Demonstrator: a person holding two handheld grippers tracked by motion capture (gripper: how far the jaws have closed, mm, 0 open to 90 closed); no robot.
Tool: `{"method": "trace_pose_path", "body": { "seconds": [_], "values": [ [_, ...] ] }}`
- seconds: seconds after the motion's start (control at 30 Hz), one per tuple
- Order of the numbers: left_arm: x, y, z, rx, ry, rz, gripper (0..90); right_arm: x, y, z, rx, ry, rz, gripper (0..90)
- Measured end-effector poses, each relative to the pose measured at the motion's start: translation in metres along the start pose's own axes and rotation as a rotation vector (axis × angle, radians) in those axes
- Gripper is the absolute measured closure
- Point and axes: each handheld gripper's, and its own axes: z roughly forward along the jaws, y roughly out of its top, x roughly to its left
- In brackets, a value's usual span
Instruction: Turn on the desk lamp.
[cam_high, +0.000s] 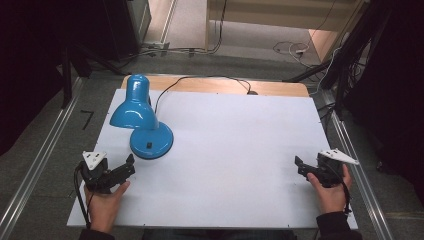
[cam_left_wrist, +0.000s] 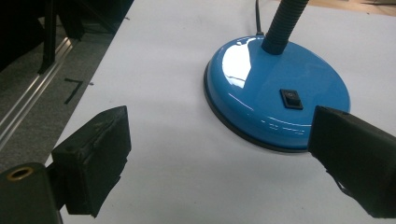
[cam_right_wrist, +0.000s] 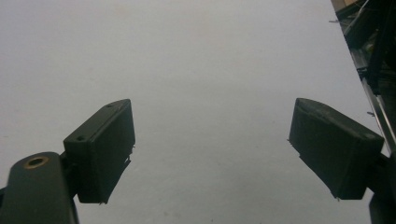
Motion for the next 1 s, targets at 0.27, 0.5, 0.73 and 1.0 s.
{"method": "trace_pose_path", "body": {
  "seconds": [0.27,0.5,0.73,1.0],
  "values": [
    [-0.001,0.002,0.002,0.035,-0.02,0.001,2.1,-0.002,-0.004,-0.015,-0.007,0.02,0.02,12.7],
    [-0.005,0.003,0.0,0.031,-0.037,0.054,1.7,-0.002,-0.006,-0.019,-0.006,0.019,0.021,12.7],
    [-0.005,0.004,0.003,0.024,-0.028,0.058,2.4,-0.002,-0.007,-0.017,0.007,0.022,0.019,11.5],
    [-0.008,0.004,0.004,0.018,-0.03,0.061,2.6,-0.002,-0.007,-0.015,0.013,0.016,0.012,11.5]
  ]
}}
